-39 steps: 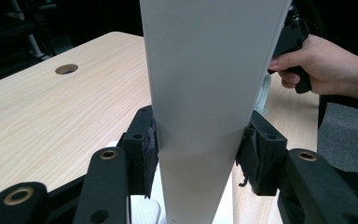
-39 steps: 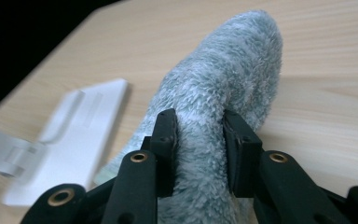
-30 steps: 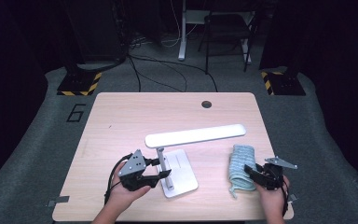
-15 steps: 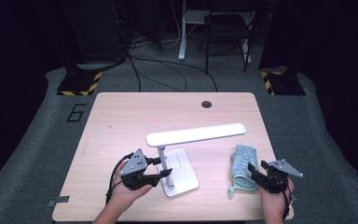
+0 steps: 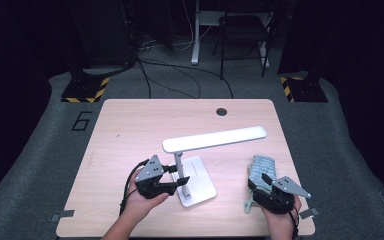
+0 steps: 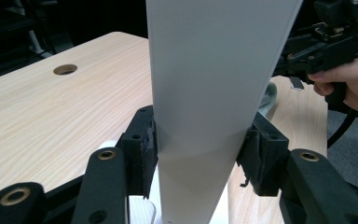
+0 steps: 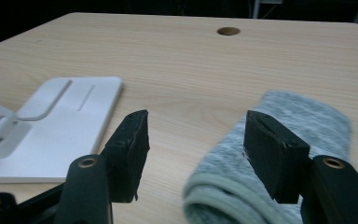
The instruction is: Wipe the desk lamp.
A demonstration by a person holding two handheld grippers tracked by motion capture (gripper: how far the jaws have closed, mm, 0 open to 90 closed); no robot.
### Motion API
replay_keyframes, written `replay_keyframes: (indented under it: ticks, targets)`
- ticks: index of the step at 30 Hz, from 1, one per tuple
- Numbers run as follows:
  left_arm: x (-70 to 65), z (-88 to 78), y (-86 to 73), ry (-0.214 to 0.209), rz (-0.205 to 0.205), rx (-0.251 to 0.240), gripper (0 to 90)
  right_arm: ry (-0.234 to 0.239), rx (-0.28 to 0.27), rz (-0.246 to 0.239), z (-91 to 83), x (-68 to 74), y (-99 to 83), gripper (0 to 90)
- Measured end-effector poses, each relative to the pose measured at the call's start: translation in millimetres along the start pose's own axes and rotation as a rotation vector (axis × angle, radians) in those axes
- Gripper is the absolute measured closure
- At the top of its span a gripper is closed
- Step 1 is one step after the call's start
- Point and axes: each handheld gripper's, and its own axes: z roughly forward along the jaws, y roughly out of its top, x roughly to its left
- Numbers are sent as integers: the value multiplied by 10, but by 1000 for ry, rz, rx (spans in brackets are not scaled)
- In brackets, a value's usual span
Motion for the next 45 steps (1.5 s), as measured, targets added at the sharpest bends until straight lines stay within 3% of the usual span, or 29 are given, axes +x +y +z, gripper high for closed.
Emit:
replay_keyframes:
  ticks: [2, 4, 5, 7, 10, 12, 14, 16, 19, 25, 27, 30, 31, 34, 36, 38, 41, 45]
  targets:
    - [17, 19, -6, -16, -16, -7, 481, 45, 6, -8, 21, 50, 1, 397]
    - [26, 35, -7, -30, -16, -23, 445, 62, 3, -48, 33, 116, -6, 384]
    - [36, 32, -3, -37, 0, -30, 432, 72, 2, -59, 41, 136, -6, 377]
    - [25, 33, 17, -59, 0, -48, 407, 105, 24, -28, 69, 194, 0, 266]
    - [17, 52, 47, -82, 4, -62, 393, 136, 51, 17, 101, 251, -24, 277]
    - [19, 55, 56, -85, 16, -51, 384, 140, 65, -15, 117, 304, -26, 220]
    - [23, 68, 58, -91, 18, -55, 373, 155, 61, -24, 123, 341, -24, 193]
    - [20, 94, 64, -78, -7, -59, 370, 168, 52, -35, 114, 387, -30, 156]
    - [24, 99, 69, -97, 3, -57, 369, 186, 75, -45, 127, 474, -29, 142]
    - [84, 49, 93, -110, 4, -61, 376, 244, 124, -11, 175, 634, -67, 100]
    - [104, 14, 108, -110, 1, -77, 364, 243, 153, -3, 192, 713, -78, 100]
    - [107, -14, 128, -109, 10, -72, 365, 275, 176, -24, 235, 815, -100, 96]
    - [95, -18, 136, -111, 14, -73, 365, 302, 186, -54, 271, 912, -119, 88]
    - [75, -9, 146, -111, 25, -58, 365, 331, 174, -118, 301, 1023, -138, 95]
    - [67, -3, 151, -111, 26, -62, 364, 319, 164, -147, 345, 1133, -137, 152]
    - [65, -1, 159, -115, 28, -64, 360, 331, 155, -159, 404, 1200, -124, 166]
    - [59, 4, 165, -120, 31, -63, 356, 314, 128, -168, 469, 1283, -75, 264]
    - [54, -2, 171, -124, 30, -60, 356, 327, 93, -157, 542, 1336, -9, 362]
